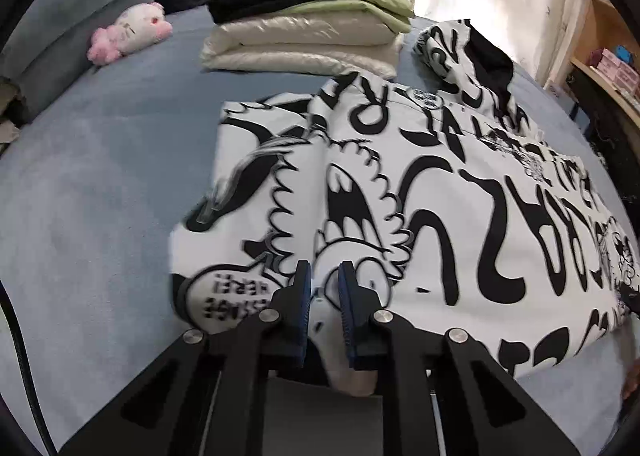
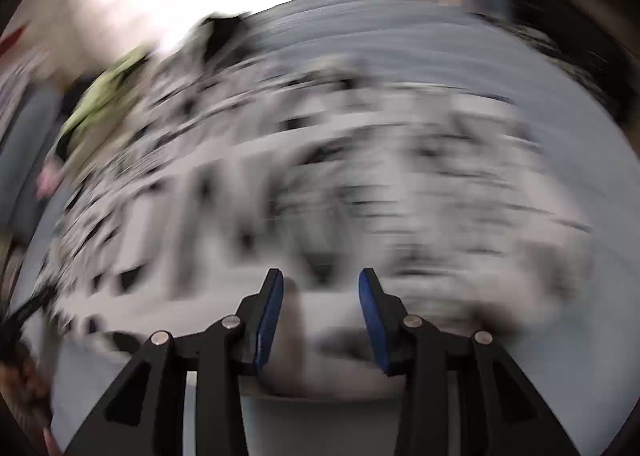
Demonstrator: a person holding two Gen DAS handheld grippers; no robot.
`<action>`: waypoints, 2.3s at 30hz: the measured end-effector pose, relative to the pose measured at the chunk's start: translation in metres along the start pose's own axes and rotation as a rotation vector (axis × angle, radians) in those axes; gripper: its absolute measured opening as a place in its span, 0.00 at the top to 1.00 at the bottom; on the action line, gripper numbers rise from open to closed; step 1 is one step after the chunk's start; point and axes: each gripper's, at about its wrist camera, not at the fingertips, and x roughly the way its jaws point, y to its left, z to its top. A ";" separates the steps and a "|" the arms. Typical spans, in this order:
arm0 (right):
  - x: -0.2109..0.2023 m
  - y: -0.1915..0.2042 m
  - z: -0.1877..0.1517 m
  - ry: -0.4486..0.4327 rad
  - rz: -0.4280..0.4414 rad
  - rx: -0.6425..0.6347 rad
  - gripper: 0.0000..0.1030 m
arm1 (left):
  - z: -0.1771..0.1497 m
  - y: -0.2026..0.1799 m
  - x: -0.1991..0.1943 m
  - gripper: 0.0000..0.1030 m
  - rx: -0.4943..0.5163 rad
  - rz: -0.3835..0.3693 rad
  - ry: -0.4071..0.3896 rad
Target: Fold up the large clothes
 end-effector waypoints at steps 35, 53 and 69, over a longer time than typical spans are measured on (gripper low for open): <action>-0.008 0.003 -0.027 -0.008 -0.011 -0.071 0.39 | -0.004 -0.028 -0.013 0.46 0.105 -0.060 0.092; 0.022 0.096 0.129 0.008 0.221 -0.083 0.33 | 0.198 -0.154 0.066 0.46 0.277 -0.210 0.077; 0.237 0.136 0.284 0.141 0.263 0.049 0.35 | 0.275 -0.204 0.242 0.46 0.155 -0.085 0.192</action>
